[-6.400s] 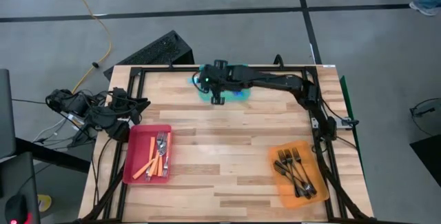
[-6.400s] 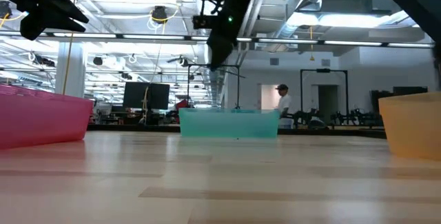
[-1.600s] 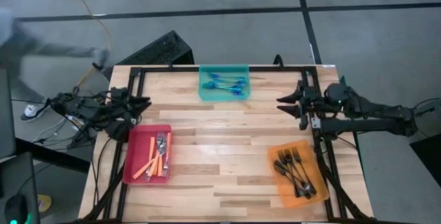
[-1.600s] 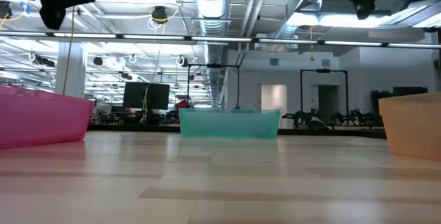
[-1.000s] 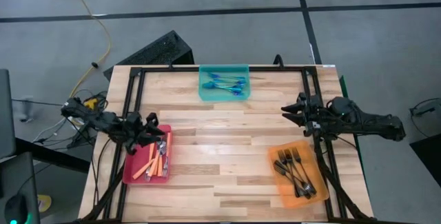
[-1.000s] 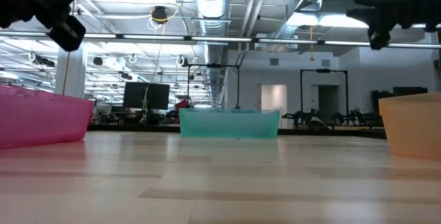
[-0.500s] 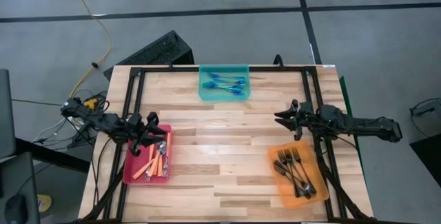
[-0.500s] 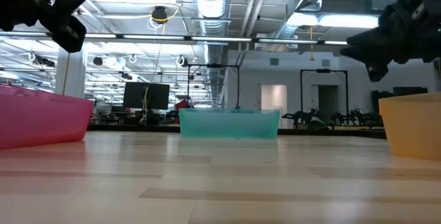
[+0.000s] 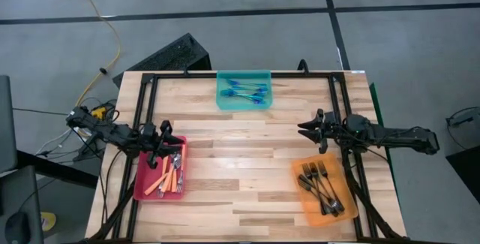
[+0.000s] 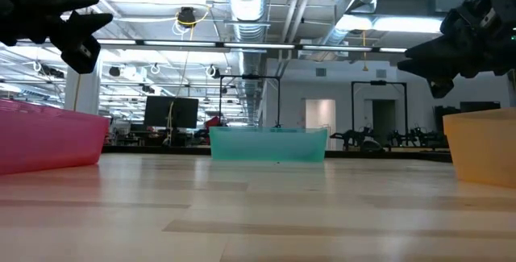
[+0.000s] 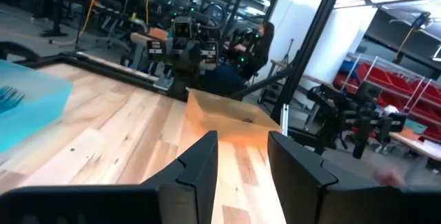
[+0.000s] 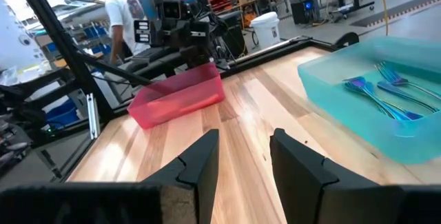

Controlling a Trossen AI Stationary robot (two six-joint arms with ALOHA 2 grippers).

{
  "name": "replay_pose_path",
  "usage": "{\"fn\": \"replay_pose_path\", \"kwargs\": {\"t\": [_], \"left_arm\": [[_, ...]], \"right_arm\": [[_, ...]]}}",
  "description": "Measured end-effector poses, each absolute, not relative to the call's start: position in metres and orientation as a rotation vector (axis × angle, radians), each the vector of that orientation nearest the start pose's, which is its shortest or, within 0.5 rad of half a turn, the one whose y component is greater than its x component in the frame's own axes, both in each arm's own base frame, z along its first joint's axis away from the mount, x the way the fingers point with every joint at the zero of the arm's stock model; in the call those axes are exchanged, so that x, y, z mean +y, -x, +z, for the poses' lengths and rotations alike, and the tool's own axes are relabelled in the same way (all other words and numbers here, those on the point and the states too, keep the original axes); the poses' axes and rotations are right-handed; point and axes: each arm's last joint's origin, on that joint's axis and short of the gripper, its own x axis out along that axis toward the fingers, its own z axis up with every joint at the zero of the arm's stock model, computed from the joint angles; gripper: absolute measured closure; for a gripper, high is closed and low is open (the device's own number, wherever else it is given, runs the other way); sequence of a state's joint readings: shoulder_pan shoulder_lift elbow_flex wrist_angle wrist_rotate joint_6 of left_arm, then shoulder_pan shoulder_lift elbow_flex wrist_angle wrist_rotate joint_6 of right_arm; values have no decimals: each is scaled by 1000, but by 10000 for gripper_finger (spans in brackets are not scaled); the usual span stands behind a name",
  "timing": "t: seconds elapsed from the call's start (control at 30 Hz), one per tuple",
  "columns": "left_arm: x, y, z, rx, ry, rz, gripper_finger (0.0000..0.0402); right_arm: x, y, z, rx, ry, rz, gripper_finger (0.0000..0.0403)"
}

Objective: Sort silverware by color (type)
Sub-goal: Return to Home Position

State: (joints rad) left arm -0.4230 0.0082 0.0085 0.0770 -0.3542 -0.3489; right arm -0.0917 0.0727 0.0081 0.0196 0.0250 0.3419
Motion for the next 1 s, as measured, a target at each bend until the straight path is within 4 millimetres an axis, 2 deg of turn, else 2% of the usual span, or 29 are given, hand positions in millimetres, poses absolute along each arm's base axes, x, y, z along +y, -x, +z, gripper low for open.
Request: {"fn": "replay_pose_path", "kwargs": {"t": [1.0], "left_arm": [[-30,-91,173,-33,370,-79,289]], "right_arm": [[-10,-101,162,30,-342,-124,251]]}}
